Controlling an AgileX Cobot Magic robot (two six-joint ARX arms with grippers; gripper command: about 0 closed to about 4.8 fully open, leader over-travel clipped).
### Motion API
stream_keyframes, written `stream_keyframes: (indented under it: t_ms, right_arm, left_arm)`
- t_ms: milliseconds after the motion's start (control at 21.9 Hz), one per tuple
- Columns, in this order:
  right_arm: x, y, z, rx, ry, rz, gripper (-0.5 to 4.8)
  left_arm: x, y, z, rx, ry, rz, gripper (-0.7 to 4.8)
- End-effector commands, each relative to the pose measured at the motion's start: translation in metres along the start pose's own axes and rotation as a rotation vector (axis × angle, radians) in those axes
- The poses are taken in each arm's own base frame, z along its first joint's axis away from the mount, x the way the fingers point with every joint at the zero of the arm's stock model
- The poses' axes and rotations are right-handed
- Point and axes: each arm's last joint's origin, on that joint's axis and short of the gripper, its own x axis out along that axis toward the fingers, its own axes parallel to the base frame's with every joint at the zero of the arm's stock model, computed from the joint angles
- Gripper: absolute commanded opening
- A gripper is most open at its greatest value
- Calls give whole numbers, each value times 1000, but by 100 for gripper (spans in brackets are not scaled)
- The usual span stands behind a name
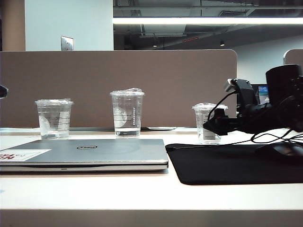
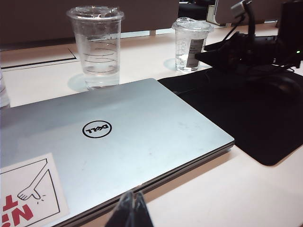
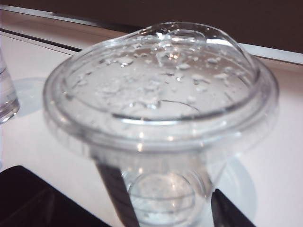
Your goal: Pick up the coffee cup on the right and place it on the right side of the laptop.
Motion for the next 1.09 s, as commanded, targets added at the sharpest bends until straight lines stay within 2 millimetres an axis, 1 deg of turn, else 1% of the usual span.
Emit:
stream_keyframes:
  t_ms: [46,456,683,1094]
  right_arm:
    - [10,0,1,-14,-21,-13,479]
    - [26,-4,-14,-2,-10,-54,479]
    - [31,3,-9,-16,-33,-93,479]
    - [32,3,-10,-15,-31,-95,479]
  left_arm:
    - [0,0,2,2,-9,0,-5]
    - [0,0,2,2,-17,0,-5]
    - [0,0,2,2,-17,0,-5]
    - [0,0,2,2,-17,0,-5]
